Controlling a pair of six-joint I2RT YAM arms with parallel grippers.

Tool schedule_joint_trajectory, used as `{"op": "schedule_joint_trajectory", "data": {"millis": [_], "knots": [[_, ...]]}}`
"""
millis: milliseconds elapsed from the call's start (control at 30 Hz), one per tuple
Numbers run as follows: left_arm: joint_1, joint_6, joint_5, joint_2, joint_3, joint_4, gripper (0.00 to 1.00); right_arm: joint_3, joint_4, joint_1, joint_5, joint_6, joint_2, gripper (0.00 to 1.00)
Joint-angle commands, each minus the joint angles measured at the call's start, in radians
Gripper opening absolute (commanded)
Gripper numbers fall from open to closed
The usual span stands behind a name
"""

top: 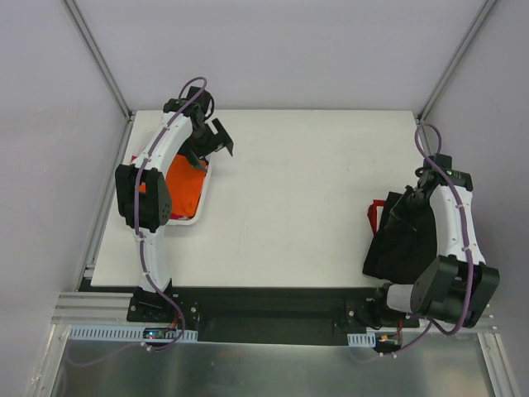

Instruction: Fold and stack the t-shirts

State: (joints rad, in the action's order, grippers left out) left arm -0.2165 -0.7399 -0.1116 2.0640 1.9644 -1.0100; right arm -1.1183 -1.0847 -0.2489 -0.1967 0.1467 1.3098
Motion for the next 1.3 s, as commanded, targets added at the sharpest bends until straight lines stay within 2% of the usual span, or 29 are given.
{"op": "schedule_joint_trajectory", "data": {"millis": [0,67,367,567,733,900,1033,1133,1267], "knots": [[-0.011,0.007,-0.002,-0.007,0.001,-0.021,0.98,-0.069,-0.15,0.114,0.514,0.05,-0.07,0.01],[-0.015,0.004,-0.005,-0.001,0.008,-0.019,0.99,-0.069,-0.156,0.143,0.641,0.073,-0.081,0.01],[-0.021,0.01,-0.01,0.019,0.05,-0.029,0.98,-0.028,-0.136,0.289,0.879,0.116,-0.126,0.01],[-0.026,0.022,0.003,0.022,0.073,-0.056,0.98,0.127,-0.032,0.349,0.778,0.122,-0.161,0.01],[-0.034,0.034,0.013,0.013,0.053,-0.084,0.98,0.212,0.084,0.369,0.77,0.105,-0.159,0.01],[-0.037,0.043,0.018,0.008,0.051,-0.114,0.98,0.227,0.164,0.367,0.729,0.108,-0.12,0.01],[-0.04,0.045,0.02,0.013,0.065,-0.134,0.98,0.209,0.164,0.358,0.68,0.142,-0.063,0.01],[-0.044,0.047,0.023,0.03,0.106,-0.15,0.98,0.199,0.14,0.323,0.649,0.175,-0.063,0.01],[-0.049,0.047,0.024,0.064,0.174,-0.173,0.98,0.227,0.123,0.167,0.536,0.174,-0.075,0.01]]}}
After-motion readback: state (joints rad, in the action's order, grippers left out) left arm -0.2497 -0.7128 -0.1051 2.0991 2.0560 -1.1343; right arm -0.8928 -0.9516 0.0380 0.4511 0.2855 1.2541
